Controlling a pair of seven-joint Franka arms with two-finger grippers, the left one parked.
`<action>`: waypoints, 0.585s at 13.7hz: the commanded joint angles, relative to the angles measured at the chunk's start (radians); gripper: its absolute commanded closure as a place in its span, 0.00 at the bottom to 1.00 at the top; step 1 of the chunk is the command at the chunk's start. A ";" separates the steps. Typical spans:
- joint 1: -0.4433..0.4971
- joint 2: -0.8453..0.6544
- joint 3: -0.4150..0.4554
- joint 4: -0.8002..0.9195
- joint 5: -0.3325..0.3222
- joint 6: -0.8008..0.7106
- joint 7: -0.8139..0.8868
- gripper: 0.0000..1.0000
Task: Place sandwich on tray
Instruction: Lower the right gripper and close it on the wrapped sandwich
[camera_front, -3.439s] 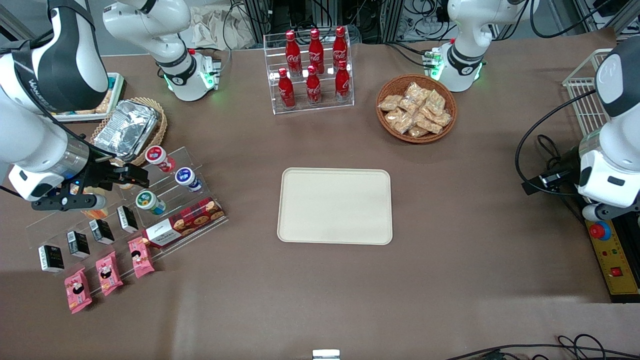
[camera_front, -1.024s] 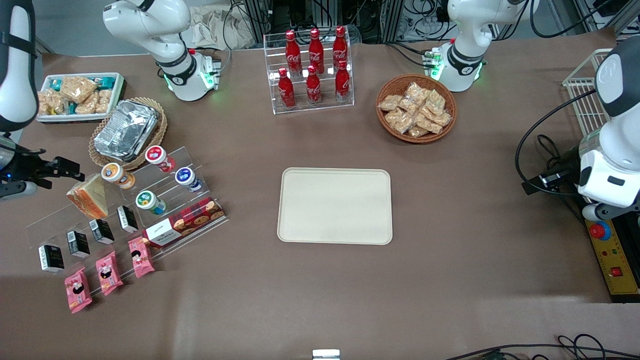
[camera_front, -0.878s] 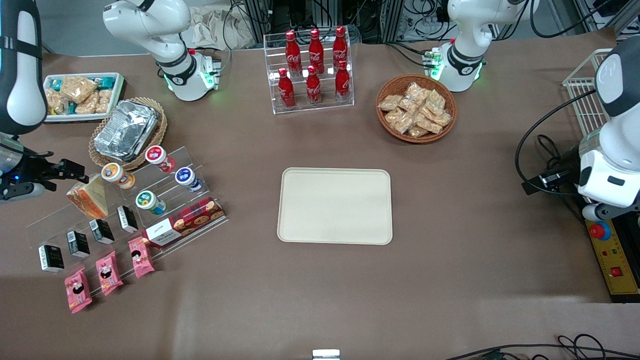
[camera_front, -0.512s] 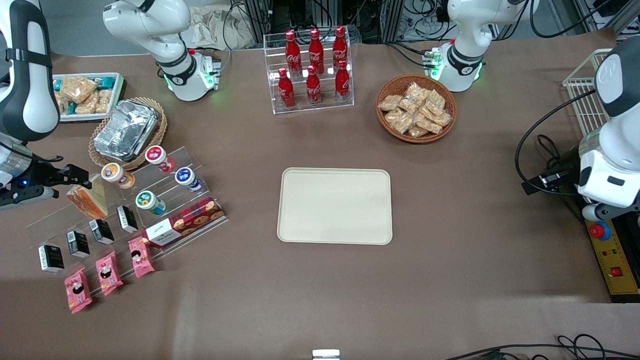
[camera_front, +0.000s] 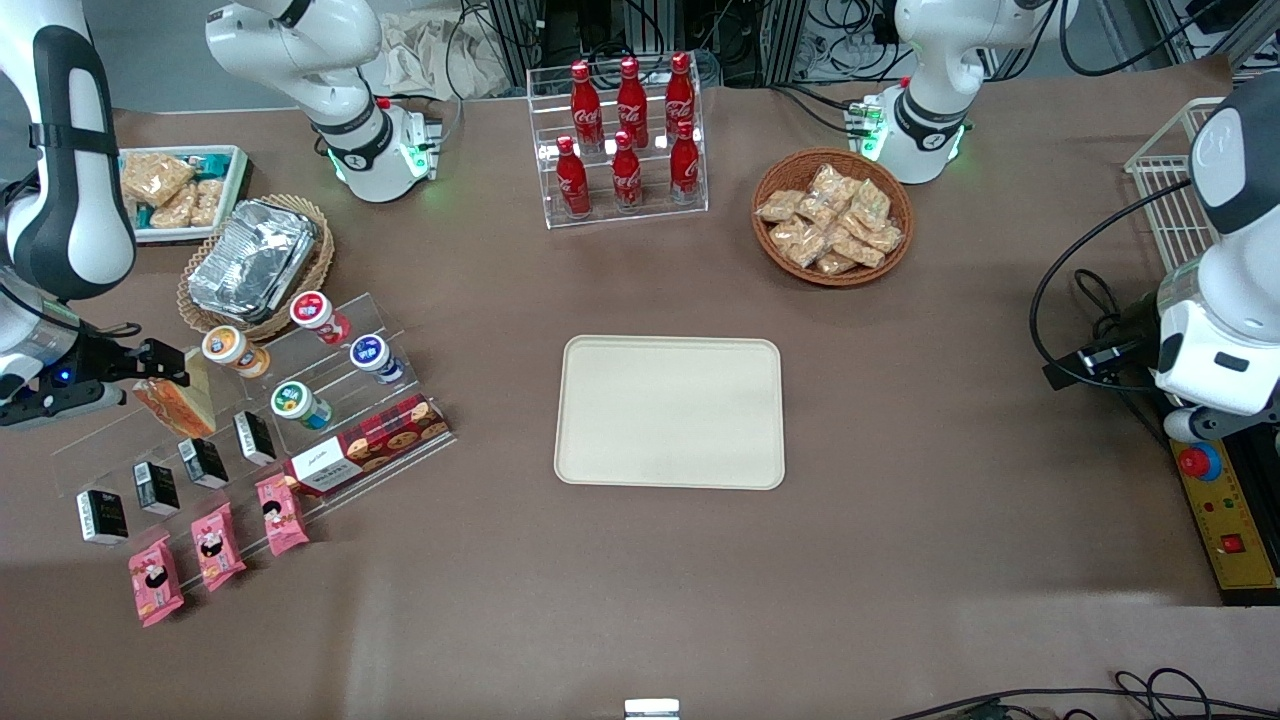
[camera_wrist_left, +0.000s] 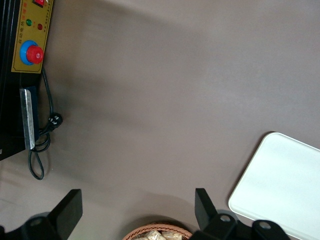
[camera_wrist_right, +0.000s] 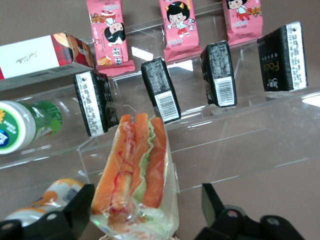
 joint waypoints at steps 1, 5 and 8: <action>-0.007 0.004 0.004 -0.012 -0.014 0.032 -0.026 0.32; -0.005 0.012 0.005 -0.005 -0.014 0.024 -0.077 0.66; 0.014 0.010 0.013 0.084 -0.016 -0.064 -0.166 0.70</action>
